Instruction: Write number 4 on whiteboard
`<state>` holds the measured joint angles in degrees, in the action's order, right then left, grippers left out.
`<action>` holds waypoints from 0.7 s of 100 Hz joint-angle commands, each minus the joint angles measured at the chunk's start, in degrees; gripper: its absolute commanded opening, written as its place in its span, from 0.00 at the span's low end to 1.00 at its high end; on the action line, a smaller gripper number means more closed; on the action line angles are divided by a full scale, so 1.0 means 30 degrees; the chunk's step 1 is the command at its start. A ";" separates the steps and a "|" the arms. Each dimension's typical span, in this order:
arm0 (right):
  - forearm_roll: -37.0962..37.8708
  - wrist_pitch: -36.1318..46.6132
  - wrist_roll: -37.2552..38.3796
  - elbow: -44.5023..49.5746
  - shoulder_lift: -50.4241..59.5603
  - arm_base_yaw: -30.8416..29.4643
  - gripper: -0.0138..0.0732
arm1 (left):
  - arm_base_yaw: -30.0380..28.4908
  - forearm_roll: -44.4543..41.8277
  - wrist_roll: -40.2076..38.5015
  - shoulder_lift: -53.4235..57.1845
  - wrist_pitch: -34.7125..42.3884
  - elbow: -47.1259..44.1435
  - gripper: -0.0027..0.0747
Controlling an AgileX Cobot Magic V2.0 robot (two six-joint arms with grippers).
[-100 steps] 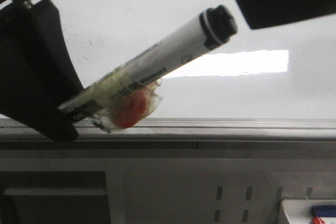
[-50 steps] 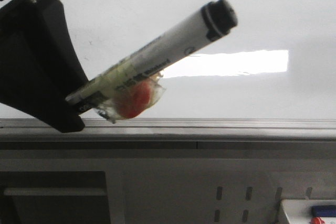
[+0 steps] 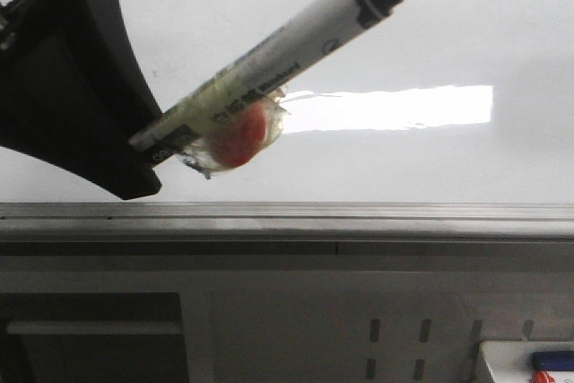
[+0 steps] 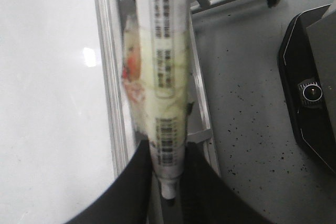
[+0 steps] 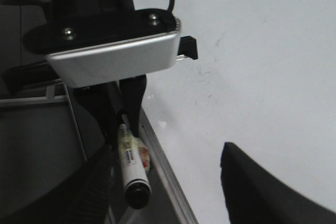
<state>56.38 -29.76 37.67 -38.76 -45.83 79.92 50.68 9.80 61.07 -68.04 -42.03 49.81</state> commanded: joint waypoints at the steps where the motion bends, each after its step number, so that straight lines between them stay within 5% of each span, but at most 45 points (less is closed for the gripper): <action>1: 0.0227 0.0993 -0.0089 -0.0706 0.0013 0.0004 0.61 | -0.0034 0.0026 -0.0241 0.0337 0.0968 0.0569 0.01; 18: -0.1616 0.1447 -0.0089 -0.0632 -0.0058 0.0004 0.61 | -0.0034 -0.0839 -0.0241 0.0337 0.1784 0.0569 0.01; 70: -0.1225 0.2314 -0.0173 -0.0533 -0.0859 0.0004 0.61 | 0.0081 0.1286 0.2909 0.0733 0.2393 0.0636 0.01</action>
<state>49.85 -27.04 37.69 -38.76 -47.32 79.92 50.56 9.63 66.78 -67.64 -38.10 49.81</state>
